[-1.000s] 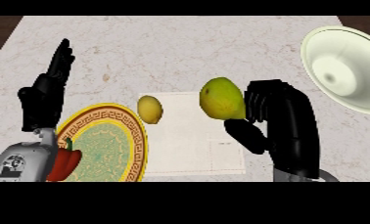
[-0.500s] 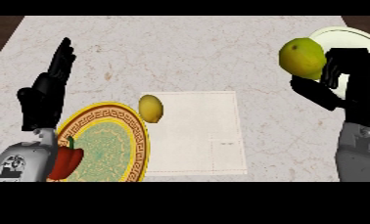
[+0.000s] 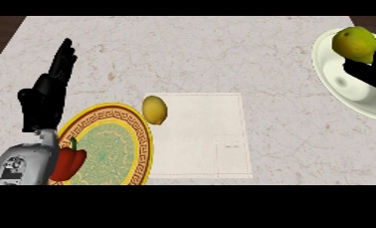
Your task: Pick the pear from the placemat and place it in the bowl
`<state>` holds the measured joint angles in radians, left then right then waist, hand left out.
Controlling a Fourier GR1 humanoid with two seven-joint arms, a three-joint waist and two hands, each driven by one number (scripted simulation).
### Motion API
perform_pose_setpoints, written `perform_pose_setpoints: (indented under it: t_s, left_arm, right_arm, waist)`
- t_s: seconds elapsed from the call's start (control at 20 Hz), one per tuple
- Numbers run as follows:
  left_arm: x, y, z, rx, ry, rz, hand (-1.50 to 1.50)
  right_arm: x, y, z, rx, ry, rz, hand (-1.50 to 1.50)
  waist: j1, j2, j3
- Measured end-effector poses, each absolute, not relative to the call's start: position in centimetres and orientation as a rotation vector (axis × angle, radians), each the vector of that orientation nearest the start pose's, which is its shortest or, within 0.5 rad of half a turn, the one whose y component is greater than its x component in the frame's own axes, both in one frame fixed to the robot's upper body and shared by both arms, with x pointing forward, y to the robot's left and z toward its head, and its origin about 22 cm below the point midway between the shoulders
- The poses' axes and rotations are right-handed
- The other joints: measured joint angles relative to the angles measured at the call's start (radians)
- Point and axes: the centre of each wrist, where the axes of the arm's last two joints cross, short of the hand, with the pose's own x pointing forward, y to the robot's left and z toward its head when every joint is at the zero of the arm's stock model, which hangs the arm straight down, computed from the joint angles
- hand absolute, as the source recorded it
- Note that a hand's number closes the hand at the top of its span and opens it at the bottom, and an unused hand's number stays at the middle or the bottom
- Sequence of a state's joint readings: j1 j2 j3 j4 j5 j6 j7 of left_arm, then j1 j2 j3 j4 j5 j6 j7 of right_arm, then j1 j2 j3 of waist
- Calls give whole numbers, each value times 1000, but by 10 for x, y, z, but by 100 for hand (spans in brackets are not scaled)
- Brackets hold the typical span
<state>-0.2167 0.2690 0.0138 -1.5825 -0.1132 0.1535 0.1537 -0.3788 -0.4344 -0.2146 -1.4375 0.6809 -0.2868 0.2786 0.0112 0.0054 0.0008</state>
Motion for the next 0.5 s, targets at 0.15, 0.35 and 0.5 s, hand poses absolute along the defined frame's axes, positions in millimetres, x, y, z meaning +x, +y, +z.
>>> perform_pose_setpoints:
  t_s: [0.15, 0.35, 0.5]
  left_arm:
    - [292, 265, 76, 381, -1651, -169, 0]
    - [295, 261, 81, 373, -1660, -184, 0]
    - [295, 261, 83, 364, -1660, -188, 0]
  right_arm:
    - [333, -369, 114, -1329, -1465, 262, 150]
    - [347, -406, 101, -1405, -1402, 272, 150]
    - [356, -424, 91, -1378, -1375, 235, 150]
  waist:
    - [6, 2, 0]
    - [17, 6, 1]
    - [25, 8, 2]
